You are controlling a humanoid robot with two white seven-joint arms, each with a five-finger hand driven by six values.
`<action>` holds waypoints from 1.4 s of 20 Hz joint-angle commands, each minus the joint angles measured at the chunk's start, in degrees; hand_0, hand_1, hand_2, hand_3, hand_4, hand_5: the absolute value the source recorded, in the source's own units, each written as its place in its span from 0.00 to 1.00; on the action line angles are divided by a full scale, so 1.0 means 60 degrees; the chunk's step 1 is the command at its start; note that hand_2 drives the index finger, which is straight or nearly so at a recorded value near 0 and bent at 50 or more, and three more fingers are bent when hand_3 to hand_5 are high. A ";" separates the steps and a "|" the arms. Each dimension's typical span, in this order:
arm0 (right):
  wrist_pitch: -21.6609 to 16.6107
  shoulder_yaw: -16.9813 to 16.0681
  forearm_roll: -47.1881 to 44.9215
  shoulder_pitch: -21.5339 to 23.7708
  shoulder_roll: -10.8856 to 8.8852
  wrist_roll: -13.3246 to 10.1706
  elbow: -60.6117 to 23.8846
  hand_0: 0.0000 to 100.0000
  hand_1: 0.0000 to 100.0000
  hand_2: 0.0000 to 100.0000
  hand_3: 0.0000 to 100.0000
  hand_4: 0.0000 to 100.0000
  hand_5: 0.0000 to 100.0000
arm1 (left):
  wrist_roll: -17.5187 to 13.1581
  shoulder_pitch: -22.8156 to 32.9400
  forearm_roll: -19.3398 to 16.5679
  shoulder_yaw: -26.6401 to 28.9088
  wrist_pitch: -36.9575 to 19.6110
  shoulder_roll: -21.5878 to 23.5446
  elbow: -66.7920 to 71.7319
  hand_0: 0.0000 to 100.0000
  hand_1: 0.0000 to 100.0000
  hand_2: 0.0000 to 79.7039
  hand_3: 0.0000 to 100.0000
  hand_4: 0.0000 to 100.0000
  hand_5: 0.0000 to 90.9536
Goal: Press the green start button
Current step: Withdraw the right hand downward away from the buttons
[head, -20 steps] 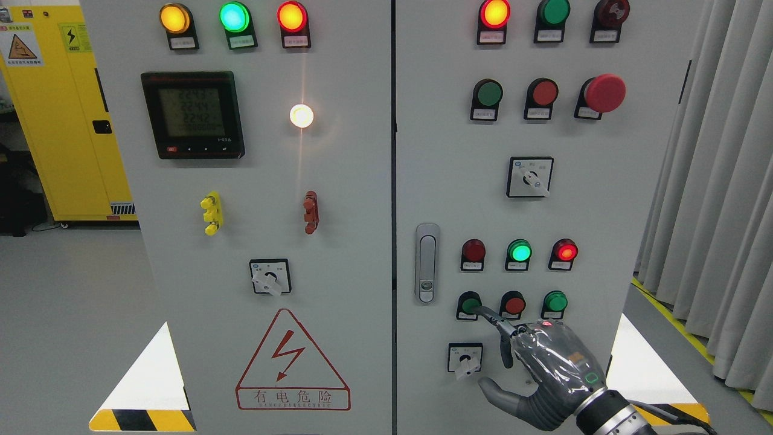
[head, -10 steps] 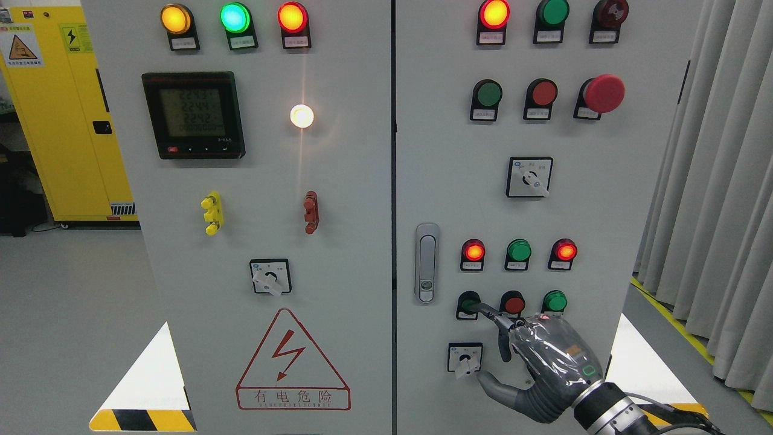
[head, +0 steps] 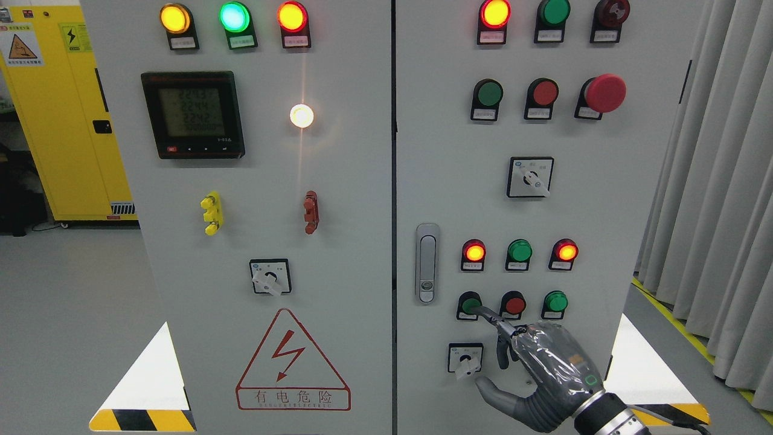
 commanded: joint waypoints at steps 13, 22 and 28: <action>-0.0060 -0.0083 -0.7142 0.2778 0.0564 0.0085 -0.1463 0.59 0.60 0.00 0.01 0.09 0.03 | -0.0003 -0.0249 0.0000 -0.0001 -0.0005 -0.0002 -0.0264 0.12 0.56 0.00 0.00 0.00 0.00; 0.0453 0.0005 -0.7848 0.2912 0.0565 0.0275 -0.1463 0.52 0.57 0.00 0.00 0.07 0.00 | -0.0003 -0.0249 0.0000 -0.0001 -0.0005 -0.0002 -0.0264 0.12 0.56 0.00 0.00 0.00 0.00; 0.0453 0.0064 -0.7862 0.2926 0.0565 0.0509 -0.1449 0.47 0.57 0.00 0.00 0.08 0.00 | -0.0003 -0.0249 0.0000 -0.0001 -0.0005 -0.0002 -0.0264 0.12 0.56 0.00 0.00 0.00 0.00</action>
